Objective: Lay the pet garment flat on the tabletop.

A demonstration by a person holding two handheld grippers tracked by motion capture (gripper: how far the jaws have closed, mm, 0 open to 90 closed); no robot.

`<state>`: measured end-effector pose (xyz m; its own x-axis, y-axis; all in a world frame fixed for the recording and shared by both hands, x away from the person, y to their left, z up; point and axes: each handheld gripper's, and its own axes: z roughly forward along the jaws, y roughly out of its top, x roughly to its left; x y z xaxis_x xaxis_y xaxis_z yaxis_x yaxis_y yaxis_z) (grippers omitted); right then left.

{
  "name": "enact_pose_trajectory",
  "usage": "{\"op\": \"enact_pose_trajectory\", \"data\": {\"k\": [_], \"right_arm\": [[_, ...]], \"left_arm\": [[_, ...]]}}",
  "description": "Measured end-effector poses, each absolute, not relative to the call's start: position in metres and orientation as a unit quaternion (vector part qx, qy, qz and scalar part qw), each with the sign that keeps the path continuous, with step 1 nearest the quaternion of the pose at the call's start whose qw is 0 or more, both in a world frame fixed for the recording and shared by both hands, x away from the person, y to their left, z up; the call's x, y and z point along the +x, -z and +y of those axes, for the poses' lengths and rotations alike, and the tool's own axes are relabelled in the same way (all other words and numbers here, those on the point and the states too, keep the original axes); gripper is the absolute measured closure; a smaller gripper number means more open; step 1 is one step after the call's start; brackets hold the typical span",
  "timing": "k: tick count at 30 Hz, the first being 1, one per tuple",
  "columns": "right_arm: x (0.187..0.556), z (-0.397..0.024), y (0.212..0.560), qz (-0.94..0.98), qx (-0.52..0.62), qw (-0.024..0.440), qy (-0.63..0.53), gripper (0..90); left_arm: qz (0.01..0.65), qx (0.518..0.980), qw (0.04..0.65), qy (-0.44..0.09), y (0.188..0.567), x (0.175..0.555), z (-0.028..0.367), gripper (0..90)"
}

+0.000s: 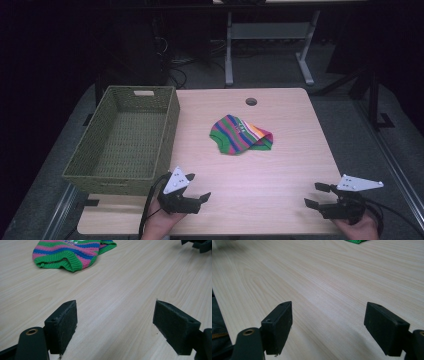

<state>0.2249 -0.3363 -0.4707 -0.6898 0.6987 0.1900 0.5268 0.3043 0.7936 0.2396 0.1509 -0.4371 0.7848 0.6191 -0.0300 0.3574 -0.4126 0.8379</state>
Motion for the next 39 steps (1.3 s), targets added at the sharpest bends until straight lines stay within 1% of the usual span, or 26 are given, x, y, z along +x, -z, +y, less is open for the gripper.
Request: {"op": "enact_pose_trajectory", "data": {"k": [3,5,14,19,25,28,33,39], "right_arm": [[0.225,-0.337,0.47,0.802,0.378,0.099,-0.451,22.3],[0.226,-0.336,0.47,0.802,0.377,0.1,-0.452,20.5],[0.223,-0.325,0.465,0.812,0.365,0.099,-0.445,19.2],[0.227,-0.309,0.465,0.83,0.357,0.086,-0.42,18.1],[0.233,-0.299,0.455,0.833,0.336,0.075,-0.432,18.1],[0.239,-0.295,0.447,0.836,0.327,0.071,-0.434,18.1],[0.252,-0.29,0.433,0.841,0.311,0.084,-0.436,18.2],[0.271,-0.282,0.422,0.85,0.3,0.074,-0.426,18.3]], "left_arm": [[0.292,0.832,0.451,-0.143,0.437,0.241,0.15,19.3],[0.29,0.834,0.448,-0.138,0.438,0.241,0.149,19.3],[0.294,0.829,0.457,-0.131,0.44,0.242,0.157,19.4],[0.29,0.833,0.453,-0.134,0.44,0.242,0.157,19.4],[0.295,0.829,0.456,-0.13,0.441,0.245,0.16,19.4],[0.298,0.828,0.457,-0.129,0.441,0.246,0.162,19.4],[0.296,0.831,0.453,-0.131,0.441,0.244,0.161,19.6],[0.29,0.829,0.46,-0.132,0.44,0.242,0.161,19.7]]}}
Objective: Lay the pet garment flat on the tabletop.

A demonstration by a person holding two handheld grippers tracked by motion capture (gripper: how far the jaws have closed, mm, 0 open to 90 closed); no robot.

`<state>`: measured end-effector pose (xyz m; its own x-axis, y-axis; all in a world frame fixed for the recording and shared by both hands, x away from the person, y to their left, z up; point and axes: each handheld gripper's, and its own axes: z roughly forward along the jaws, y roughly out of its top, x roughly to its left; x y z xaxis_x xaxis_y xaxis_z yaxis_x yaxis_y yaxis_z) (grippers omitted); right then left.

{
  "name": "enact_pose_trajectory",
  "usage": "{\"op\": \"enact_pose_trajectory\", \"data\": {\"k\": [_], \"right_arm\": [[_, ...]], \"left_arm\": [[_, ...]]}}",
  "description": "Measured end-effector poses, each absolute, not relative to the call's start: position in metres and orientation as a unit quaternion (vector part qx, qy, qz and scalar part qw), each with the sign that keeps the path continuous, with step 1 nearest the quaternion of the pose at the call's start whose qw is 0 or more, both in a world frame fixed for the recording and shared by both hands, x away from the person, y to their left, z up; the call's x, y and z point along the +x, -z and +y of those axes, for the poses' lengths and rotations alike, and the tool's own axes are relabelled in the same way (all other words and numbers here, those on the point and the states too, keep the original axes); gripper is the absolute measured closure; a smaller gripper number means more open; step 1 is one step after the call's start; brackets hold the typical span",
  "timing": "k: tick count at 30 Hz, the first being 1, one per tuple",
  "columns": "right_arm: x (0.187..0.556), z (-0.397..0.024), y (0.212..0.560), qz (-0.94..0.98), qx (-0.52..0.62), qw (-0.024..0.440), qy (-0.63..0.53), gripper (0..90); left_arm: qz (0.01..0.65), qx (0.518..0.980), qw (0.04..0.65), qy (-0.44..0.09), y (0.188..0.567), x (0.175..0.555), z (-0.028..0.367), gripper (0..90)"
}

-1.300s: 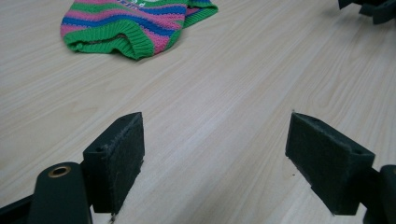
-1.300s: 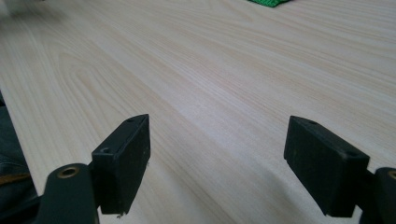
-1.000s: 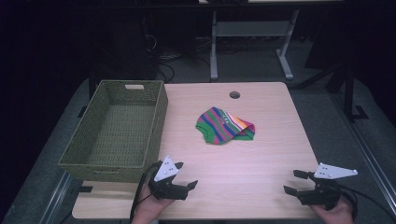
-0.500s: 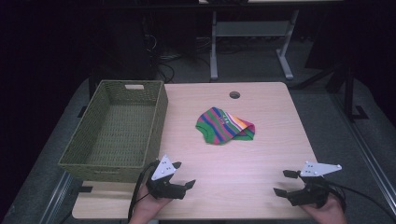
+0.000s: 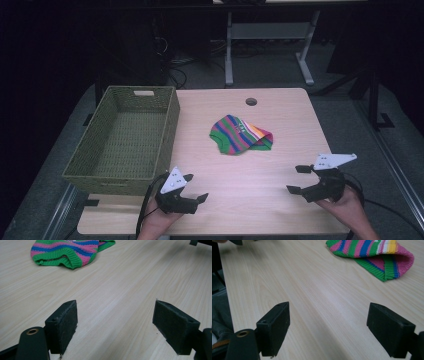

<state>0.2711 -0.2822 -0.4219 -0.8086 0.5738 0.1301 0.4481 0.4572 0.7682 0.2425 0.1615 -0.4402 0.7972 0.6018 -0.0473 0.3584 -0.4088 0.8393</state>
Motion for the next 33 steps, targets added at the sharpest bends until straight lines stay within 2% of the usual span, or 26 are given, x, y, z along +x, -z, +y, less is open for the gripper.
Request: {"op": "enact_pose_trajectory", "data": {"k": [11,33], "right_arm": [[0.314,-0.264,0.413,0.871,0.285,0.043,-0.398,18.2],[0.372,-0.25,0.394,0.882,0.285,0.042,-0.373,19.4]], "left_arm": [[0.294,0.827,0.461,-0.133,0.44,0.242,0.162,19.9],[0.294,0.824,0.466,-0.133,0.439,0.242,0.164,20.0]]}}
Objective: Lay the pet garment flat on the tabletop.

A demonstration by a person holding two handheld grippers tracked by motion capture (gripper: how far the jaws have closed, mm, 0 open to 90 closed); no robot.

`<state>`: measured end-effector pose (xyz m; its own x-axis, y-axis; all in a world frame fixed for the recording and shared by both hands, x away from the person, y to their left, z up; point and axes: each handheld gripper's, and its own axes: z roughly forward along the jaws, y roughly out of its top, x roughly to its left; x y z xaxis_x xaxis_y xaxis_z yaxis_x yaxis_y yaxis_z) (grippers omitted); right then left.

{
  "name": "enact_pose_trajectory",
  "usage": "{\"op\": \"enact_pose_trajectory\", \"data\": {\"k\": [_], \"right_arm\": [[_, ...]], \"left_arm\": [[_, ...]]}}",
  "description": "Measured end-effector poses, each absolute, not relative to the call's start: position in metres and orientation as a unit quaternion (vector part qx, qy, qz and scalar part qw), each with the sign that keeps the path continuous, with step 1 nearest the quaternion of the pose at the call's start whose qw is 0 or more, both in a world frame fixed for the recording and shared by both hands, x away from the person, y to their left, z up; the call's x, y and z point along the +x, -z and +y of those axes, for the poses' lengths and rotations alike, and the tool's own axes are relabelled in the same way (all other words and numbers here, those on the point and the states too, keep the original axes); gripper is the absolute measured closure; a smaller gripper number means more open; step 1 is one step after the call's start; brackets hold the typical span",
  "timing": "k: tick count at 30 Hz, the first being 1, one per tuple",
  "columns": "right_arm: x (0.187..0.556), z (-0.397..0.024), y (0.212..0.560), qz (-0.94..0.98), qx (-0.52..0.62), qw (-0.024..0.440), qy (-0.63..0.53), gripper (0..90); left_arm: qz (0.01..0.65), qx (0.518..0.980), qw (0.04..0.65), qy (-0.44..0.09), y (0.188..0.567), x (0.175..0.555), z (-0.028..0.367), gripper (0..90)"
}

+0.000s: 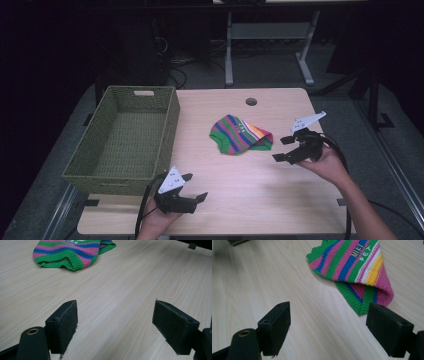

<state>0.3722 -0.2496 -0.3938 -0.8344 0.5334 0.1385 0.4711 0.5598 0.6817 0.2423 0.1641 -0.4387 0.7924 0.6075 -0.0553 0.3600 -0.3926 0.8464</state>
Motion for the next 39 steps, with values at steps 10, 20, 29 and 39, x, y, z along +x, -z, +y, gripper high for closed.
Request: {"op": "enact_pose_trajectory", "data": {"k": [10,20,29,39], "right_arm": [[0.397,-0.236,0.384,0.896,0.283,0.035,-0.341,19.4],[0.417,-0.219,0.381,0.894,0.284,0.014,-0.347,19.8],[0.44,-0.186,0.383,0.904,0.267,0.0,-0.333,19.8],[0.464,-0.163,0.385,0.908,0.268,-0.007,-0.321,20.3]], "left_arm": [[0.295,0.824,0.466,-0.131,0.439,0.244,0.166,19.9],[0.292,0.825,0.467,-0.129,0.438,0.244,0.165,19.9],[0.291,0.825,0.466,-0.13,0.438,0.245,0.168,19.9],[0.297,0.82,0.473,-0.126,0.438,0.249,0.168,19.9]]}}
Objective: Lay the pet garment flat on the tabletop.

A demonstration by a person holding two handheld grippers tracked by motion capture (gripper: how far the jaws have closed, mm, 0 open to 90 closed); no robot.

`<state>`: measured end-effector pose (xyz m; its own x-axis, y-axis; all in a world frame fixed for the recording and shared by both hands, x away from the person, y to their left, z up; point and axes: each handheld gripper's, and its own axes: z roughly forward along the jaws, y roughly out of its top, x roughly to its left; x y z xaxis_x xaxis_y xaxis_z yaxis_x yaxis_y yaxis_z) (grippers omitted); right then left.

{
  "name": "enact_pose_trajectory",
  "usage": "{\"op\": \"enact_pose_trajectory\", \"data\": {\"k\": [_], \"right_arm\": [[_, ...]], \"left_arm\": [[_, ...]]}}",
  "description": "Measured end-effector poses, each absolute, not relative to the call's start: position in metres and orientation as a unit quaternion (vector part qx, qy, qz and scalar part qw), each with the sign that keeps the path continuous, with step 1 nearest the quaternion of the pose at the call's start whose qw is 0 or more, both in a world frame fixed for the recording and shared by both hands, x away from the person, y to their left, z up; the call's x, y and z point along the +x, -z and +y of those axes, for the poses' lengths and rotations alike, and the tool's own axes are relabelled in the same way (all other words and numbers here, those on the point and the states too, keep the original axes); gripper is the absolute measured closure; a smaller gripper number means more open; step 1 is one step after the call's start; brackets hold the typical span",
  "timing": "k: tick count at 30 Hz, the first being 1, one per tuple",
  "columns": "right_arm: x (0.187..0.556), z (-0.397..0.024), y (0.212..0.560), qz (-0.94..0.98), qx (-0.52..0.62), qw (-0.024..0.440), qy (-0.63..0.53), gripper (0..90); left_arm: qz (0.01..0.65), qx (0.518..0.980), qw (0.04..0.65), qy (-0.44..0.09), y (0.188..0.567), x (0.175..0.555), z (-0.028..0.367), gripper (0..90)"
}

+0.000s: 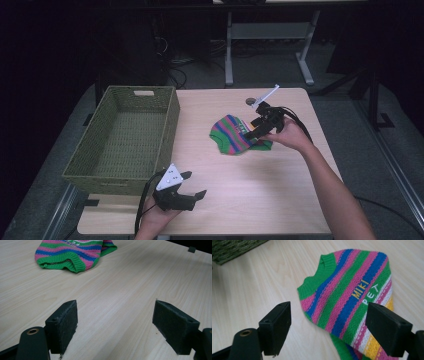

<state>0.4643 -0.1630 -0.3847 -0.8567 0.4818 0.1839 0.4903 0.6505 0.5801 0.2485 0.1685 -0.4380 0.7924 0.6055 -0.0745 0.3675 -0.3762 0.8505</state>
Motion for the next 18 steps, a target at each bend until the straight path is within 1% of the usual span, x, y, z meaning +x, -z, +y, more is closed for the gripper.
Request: {"op": "enact_pose_trajectory", "data": {"k": [1,4,13,18], "right_arm": [[0.465,-0.162,0.385,-0.907,-0.269,0.005,0.323,20.5],[0.468,-0.16,0.387,-0.903,-0.28,0.019,0.325,21.4],[0.478,-0.151,0.411,-0.913,-0.295,-0.004,0.281,21.5],[0.48,-0.138,0.419,-0.915,-0.292,0.003,0.279,22.9]], "left_arm": [[0.298,0.819,0.474,-0.125,0.438,0.248,0.169,19.9],[0.294,0.822,0.471,-0.13,0.438,0.249,0.169,20.0],[0.289,0.825,0.467,-0.129,0.438,0.248,0.167,20.0],[0.294,0.822,0.471,-0.126,0.438,0.248,0.167,20.1]]}}
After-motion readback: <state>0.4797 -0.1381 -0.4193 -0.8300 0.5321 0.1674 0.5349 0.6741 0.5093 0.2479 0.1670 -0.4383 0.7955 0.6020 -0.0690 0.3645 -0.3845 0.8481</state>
